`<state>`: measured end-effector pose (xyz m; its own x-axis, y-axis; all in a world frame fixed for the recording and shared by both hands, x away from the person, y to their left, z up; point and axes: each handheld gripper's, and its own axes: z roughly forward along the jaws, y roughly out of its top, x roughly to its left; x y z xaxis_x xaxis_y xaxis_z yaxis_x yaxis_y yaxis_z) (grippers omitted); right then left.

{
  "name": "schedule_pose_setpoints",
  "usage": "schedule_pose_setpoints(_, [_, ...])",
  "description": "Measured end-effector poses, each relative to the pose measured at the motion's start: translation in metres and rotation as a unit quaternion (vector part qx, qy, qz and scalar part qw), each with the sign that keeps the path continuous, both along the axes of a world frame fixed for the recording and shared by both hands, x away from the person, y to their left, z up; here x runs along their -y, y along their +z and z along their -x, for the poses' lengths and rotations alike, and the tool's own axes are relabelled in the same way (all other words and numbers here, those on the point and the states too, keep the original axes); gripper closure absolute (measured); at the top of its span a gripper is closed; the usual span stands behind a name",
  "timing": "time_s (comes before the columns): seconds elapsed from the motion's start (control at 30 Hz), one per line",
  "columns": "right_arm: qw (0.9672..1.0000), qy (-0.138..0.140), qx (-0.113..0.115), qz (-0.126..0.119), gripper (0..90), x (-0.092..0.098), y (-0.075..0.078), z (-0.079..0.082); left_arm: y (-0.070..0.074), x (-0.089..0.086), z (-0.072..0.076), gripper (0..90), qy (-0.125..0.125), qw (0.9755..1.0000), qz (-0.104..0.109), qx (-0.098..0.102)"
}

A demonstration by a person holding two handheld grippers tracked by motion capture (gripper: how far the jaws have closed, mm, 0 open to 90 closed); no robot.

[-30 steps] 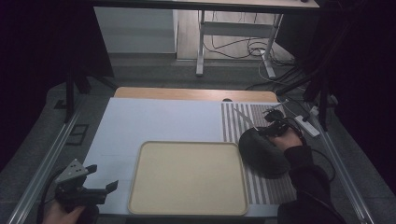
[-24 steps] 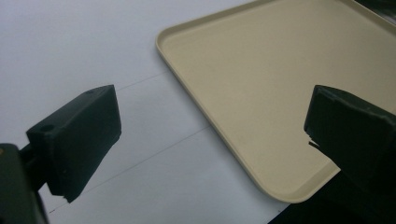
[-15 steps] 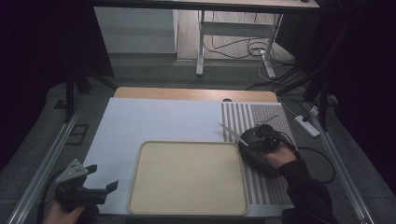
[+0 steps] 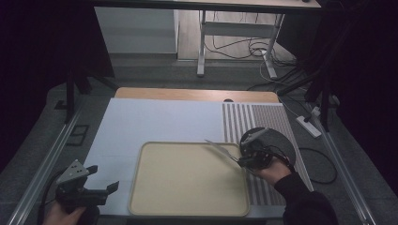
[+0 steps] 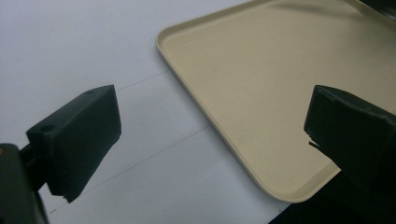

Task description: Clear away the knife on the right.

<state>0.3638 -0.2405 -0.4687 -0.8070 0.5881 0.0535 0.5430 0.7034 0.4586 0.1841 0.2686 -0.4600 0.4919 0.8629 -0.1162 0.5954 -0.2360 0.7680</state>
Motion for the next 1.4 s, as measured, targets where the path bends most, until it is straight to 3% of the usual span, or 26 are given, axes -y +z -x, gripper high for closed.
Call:
schedule_pose_setpoints(0.47, [0.9969, 0.071, -0.03, 0.016, 80.1, -0.043, -0.01, 0.044, 0.0, 0.0, 0.0, 3.6, 0.0, 1.0, -0.001, 0.0])
schedule_pose_setpoints(0.57, [0.9954, 0.081, -0.042, 0.03, 80.1, -0.049, -0.016, 0.05, 0.0, 0.0, 0.0, 3.6, -0.001, 1.0, -0.001, 0.0])
schedule_pose_setpoints(0.67, [0.9935, 0.089, -0.05, 0.05, 79.9, -0.053, -0.021, 0.052, 0.0, 0.0, 0.0, 3.6, -0.001, 1.0, -0.002, 0.0])
schedule_pose_setpoints(0.83, [0.9901, 0.109, -0.08, 0.04, 78.3, -0.056, -0.026, 0.052, 0.0, 0.001, 0.0, 3.6, -0.001, 1.0, -0.002, 0.0])
schedule_pose_setpoints(0.9, [0.9903, 0.11, -0.079, 0.034, 78.5, -0.056, -0.024, 0.051, 0.0, 0.001, 0.0, 3.6, 0.0, 1.0, -0.003, -0.001])
schedule_pose_setpoints(0.93, [0.9908, 0.112, -0.072, 0.025, 82.9, -0.058, -0.021, 0.05, 0.0, 0.001, -0.001, 3.6, 0.0, 1.0, -0.002, -0.001])
schedule_pose_setpoints(1.03, [0.99, 0.123, -0.062, 0.029, 89.9, -0.06, -0.018, 0.049, 0.0, 0.001, -0.001, 3.6, 0.0, 1.0, -0.002, -0.001])
schedule_pose_setpoints(1.2, [0.9889, 0.142, -0.039, 0.02, 90.0, -0.076, -0.015, 0.048, 0.0, 0.001, -0.001, 3.7, 0.0, 1.0, -0.003, -0.002])
schedule_pose_setpoints(1.4, [0.9846, 0.172, -0.027, 0.021, 89.9, -0.105, -0.024, 0.044, 0.0, 0.001, -0.001, 3.7, 0.0, 1.0, -0.003, -0.002])
